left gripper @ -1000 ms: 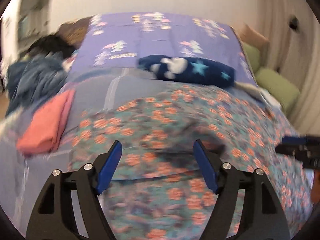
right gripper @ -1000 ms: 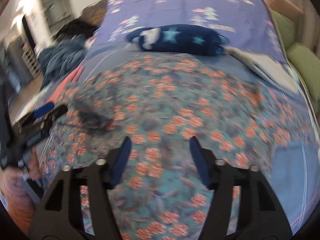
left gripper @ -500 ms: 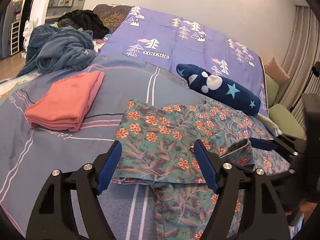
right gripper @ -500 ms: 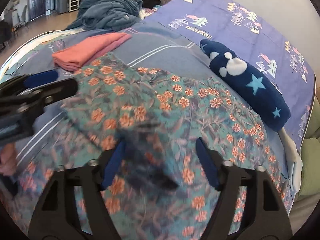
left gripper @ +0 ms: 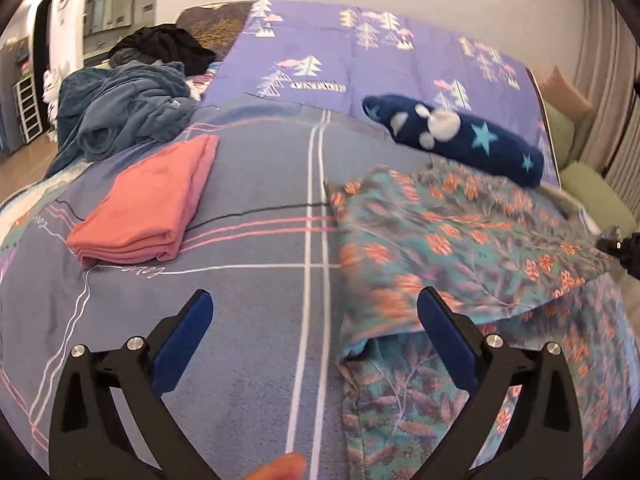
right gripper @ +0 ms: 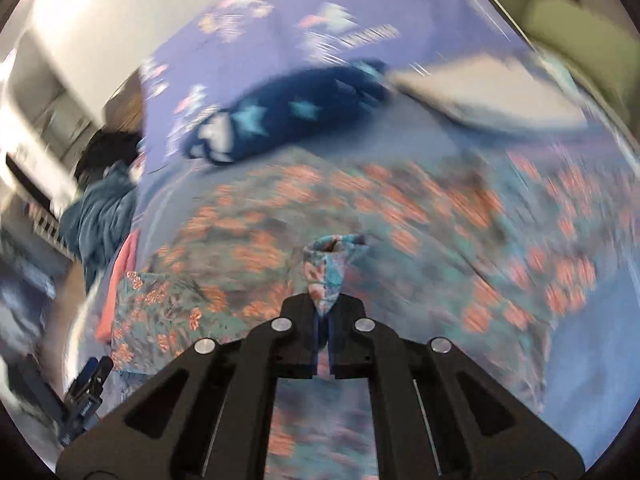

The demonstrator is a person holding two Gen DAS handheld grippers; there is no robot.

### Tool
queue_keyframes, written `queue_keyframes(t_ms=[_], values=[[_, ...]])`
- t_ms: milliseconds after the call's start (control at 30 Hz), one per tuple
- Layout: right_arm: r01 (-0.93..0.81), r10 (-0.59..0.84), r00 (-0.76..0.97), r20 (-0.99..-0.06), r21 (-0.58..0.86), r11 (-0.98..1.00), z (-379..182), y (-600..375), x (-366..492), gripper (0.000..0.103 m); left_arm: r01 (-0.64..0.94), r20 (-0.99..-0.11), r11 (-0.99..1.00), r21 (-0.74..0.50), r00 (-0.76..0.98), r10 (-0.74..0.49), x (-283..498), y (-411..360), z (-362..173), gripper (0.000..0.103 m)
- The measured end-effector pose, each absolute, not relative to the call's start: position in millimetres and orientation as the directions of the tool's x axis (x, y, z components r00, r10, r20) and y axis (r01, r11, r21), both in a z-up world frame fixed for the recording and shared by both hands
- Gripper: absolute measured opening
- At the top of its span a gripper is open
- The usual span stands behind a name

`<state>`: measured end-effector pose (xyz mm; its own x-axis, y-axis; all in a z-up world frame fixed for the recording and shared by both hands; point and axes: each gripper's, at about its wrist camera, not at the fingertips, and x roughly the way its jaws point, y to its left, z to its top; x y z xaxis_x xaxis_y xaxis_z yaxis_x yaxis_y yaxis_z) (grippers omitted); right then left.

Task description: Fold small clothes

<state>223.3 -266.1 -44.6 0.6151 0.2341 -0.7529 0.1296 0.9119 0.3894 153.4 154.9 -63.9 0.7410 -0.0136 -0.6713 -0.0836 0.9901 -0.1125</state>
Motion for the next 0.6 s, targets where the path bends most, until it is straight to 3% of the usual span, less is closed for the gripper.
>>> queue_keyframes(t_ms=[100,200,267,500,600], values=[[0.157,0.274,0.558,-0.784,0.423,0.892,-74.5,-284.9,214.6,0.02,-0.065,-0.696,0.995,-0.077,0.718,-0.007,156.3,147.8,-68.6,0.102],[0.136,0.347,0.557,-0.755,0.495,0.858,-81.8,-300.1,205.7,0.042,-0.049,-0.708,0.997,-0.058,0.706,-0.007,157.2,143.7,-70.8,0.102],[0.12,0.384,0.565,-0.73,0.534,0.837,-78.0,-306.9,205.2,0.065,-0.045,-0.713,0.998,-0.052,0.701,-0.006,157.6,142.6,-71.9,0.102],[0.075,0.38,0.522,-0.764,0.485,0.871,-71.2,-313.9,246.9,0.066,-0.036,-0.729,0.996,-0.087,0.684,-0.039,159.8,146.9,-75.5,0.102],[-0.008,0.378,0.488,-0.787,0.429,0.903,-72.1,-290.4,271.2,0.057,-0.027,-0.733,0.99,-0.142,0.674,-0.087,161.4,151.8,-77.8,0.1]])
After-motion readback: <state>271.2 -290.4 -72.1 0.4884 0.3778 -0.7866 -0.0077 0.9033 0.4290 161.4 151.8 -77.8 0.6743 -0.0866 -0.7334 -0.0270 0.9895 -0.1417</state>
